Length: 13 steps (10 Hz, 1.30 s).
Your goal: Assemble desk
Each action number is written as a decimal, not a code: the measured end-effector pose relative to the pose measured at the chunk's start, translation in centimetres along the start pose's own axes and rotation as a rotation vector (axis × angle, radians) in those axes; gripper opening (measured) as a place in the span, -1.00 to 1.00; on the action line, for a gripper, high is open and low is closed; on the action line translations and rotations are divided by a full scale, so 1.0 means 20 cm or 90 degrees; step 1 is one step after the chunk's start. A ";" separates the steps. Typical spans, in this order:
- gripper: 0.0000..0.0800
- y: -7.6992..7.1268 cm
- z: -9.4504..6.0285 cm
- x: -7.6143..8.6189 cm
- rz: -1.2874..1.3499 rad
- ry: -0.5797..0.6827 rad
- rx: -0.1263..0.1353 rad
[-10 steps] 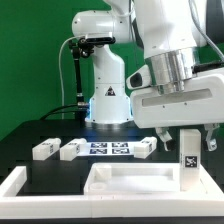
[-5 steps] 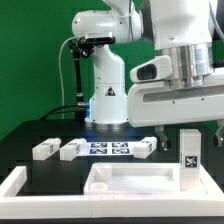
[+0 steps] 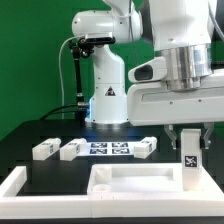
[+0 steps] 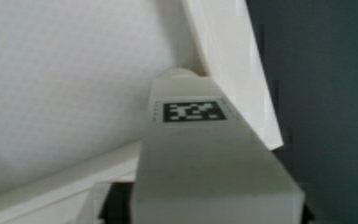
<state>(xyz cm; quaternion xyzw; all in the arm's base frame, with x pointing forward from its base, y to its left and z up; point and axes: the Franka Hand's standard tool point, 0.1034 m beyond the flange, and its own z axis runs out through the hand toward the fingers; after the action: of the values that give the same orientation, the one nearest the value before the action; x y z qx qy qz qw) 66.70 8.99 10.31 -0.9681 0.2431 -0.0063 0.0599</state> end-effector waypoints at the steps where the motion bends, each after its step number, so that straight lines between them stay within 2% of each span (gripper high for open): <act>1: -0.27 0.00 0.00 0.00 0.069 0.003 0.000; 4: -0.27 0.01 0.00 0.01 0.363 0.004 0.005; 6: -0.27 0.01 0.01 -0.01 0.560 -0.023 0.033; 10: -0.27 0.00 0.01 -0.02 0.684 -0.030 0.034; 13: -0.27 -0.01 0.01 -0.02 0.862 -0.036 0.068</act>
Offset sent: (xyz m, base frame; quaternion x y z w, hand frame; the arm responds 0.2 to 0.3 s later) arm 0.0153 0.0092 -0.0015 0.0329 -0.0140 0.3973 0.9170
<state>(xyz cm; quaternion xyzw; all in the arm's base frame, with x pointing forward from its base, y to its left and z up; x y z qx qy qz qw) 66.43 9.32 10.11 -0.5980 0.7933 0.0462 0.1046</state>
